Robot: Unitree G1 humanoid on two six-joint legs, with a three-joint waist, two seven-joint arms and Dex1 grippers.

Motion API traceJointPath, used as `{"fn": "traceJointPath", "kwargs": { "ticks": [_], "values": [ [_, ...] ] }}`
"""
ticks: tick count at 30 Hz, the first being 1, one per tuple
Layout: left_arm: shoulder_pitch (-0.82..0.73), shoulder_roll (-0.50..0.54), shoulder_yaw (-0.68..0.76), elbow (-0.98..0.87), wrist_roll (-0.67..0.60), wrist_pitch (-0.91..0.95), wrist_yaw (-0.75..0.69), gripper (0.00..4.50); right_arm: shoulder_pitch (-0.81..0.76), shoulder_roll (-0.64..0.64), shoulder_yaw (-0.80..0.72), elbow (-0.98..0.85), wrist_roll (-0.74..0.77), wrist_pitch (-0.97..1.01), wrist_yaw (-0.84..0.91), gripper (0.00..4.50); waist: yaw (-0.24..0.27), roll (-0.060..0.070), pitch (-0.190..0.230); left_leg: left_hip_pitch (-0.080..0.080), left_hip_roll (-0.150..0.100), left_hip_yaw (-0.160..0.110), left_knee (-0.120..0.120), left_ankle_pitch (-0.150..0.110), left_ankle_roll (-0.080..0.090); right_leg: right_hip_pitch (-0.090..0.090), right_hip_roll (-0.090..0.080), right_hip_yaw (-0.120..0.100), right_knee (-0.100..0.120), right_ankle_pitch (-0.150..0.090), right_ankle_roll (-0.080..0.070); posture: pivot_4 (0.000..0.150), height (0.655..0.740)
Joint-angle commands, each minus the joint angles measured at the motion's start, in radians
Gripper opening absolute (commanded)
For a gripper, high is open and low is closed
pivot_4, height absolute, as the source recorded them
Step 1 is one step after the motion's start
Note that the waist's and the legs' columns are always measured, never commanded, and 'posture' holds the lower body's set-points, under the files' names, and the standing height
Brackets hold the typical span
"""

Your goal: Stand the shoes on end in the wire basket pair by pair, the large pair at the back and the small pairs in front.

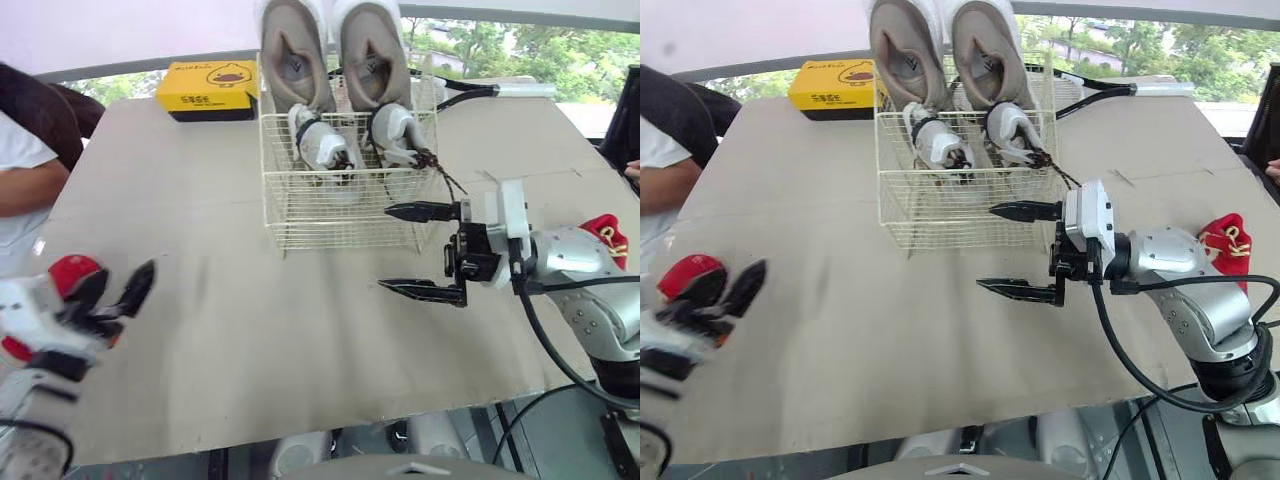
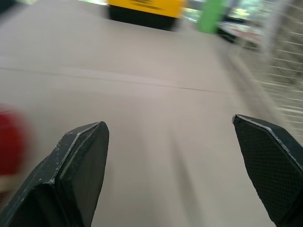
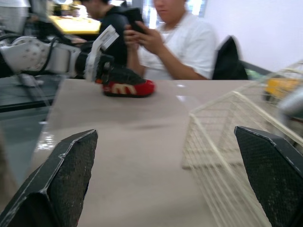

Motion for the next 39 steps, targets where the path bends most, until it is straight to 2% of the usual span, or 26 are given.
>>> {"fn": "traceJointPath", "kwargs": {
  "ticks": [1,5,11,16,18,21,26,27,28,31,33,37,39],
  "values": [
    [0.094,0.041,0.216,0.126,-0.020,-0.064,-0.111,4.50,-0.044,0.006,0.002,0.021,0.023,0.004,0.077,4.49,0.002,-0.002,-0.001,-0.002,-0.001,0.001,0.000,0.000,0.000,-0.002,-0.001,0.000,0.000,0.000,0.000,0.150,0.7400],
    [0.210,0.098,0.323,0.287,-0.007,-0.089,-0.270,4.50,-0.077,0.048,0.020,0.062,0.008,0.002,0.103,4.49,0.003,-0.003,-0.001,-0.010,-0.001,0.002,0.000,-0.001,0.000,-0.008,-0.005,-0.004,-0.002,0.000,-0.001,0.150,0.7400],
    [0.263,0.253,0.277,0.564,0.121,-0.194,-0.527,4.50,-0.087,0.083,0.023,0.072,-0.013,0.000,0.113,4.49,0.014,-0.003,-0.001,-0.011,0.000,0.001,0.000,-0.003,-0.004,-0.010,-0.006,-0.007,-0.003,0.000,-0.001,0.150,0.7400],
    [0.131,0.357,0.177,0.824,0.246,-0.326,-0.584,4.50,-0.082,0.064,-0.006,0.050,-0.007,0.019,0.105,4.49,0.011,-0.003,-0.001,-0.011,-0.001,0.002,0.000,-0.004,-0.004,-0.011,-0.017,-0.020,-0.002,-0.001,-0.004,0.150,0.7400],
    [0.077,0.370,0.116,0.885,0.280,-0.365,-0.622,4.50,-0.077,0.055,-0.013,0.033,-0.005,0.027,0.094,4.49,0.010,-0.003,-0.001,-0.011,-0.001,0.003,-0.001,-0.004,-0.003,-0.012,-0.022,-0.026,-0.002,0.000,-0.004,0.150,0.7400],
    [-0.051,0.376,0.016,0.976,0.313,-0.385,-0.651,4.50,-0.067,0.040,-0.024,0.003,-0.003,0.046,0.072,4.49,0.011,-0.003,-0.001,-0.014,-0.001,0.004,-0.001,-0.005,-0.003,-0.015,-0.023,-0.027,-0.002,0.000,-0.004,0.150,0.7400],
    [-0.172,0.361,-0.079,1.054,0.352,-0.416,-0.660,4.50,-0.059,0.018,-0.044,-0.021,-0.002,0.071,0.046,4.49,0.009,-0.004,-0.002,-0.021,-0.001,0.004,0.000,-0.005,-0.004,-0.022,-0.023,-0.027,0.001,0.003,0.000,0.150,0.7400],
    [-0.194,0.357,-0.086,1.066,0.355,-0.427,-0.657,3.93,-0.056,0.012,-0.048,-0.025,-0.002,0.076,0.042,4.50,0.010,-0.004,-0.002,-0.021,-0.001,0.004,0.000,-0.005,-0.004,-0.022,-0.023,-0.027,0.001,0.003,0.000,0.150,0.7400],
    [-0.211,0.353,-0.087,1.072,0.351,-0.431,-0.655,3.59,-0.054,0.008,-0.051,-0.029,-0.003,0.081,0.036,4.50,0.012,-0.004,-0.002,-0.021,-0.001,0.004,0.000,-0.005,-0.004,-0.022,-0.023,-0.027,0.001,0.003,0.000,0.150,0.7400],
    [-0.232,0.337,-0.070,1.040,0.322,-0.426,-0.648,2.44,-0.047,-0.001,-0.057,-0.032,-0.003,0.086,0.029,4.50,0.017,-0.002,-0.001,-0.021,-0.001,0.004,0.000,-0.005,-0.004,-0.022,-0.024,-0.028,0.002,0.003,0.000,0.150,0.7400],
    [-0.230,0.304,-0.042,0.915,0.268,-0.378,-0.612,2.26,-0.044,-0.002,-0.061,-0.026,-0.004,0.089,0.024,4.50,0.017,-0.002,-0.001,-0.021,-0.001,0.004,0.000,-0.005,-0.004,-0.022,-0.024,-0.028,0.002,0.003,0.000,0.150,0.7400],
    [-0.226,0.201,-0.017,0.509,0.135,-0.256,-0.470,2.03,-0.053,0.002,-0.071,-0.007,-0.007,0.093,0.007,4.50,0.016,-0.007,-0.003,-0.023,-0.001,0.003,0.002,-0.005,-0.004,-0.022,-0.024,-0.028,0.002,0.003,0.000,0.150,0.7400],
    [-0.255,0.170,-0.054,0.313,0.071,-0.184,-0.389,1.94,-0.070,0.008,-0.088,0.008,-0.007,0.098,-0.016,4.50,0.012,-0.009,-0.003,-0.024,-0.001,0.003,0.003,-0.005,-0.004,-0.022,-0.024,-0.028,0.002,0.003,0.000,0.150,0.7400]
  ]
}}
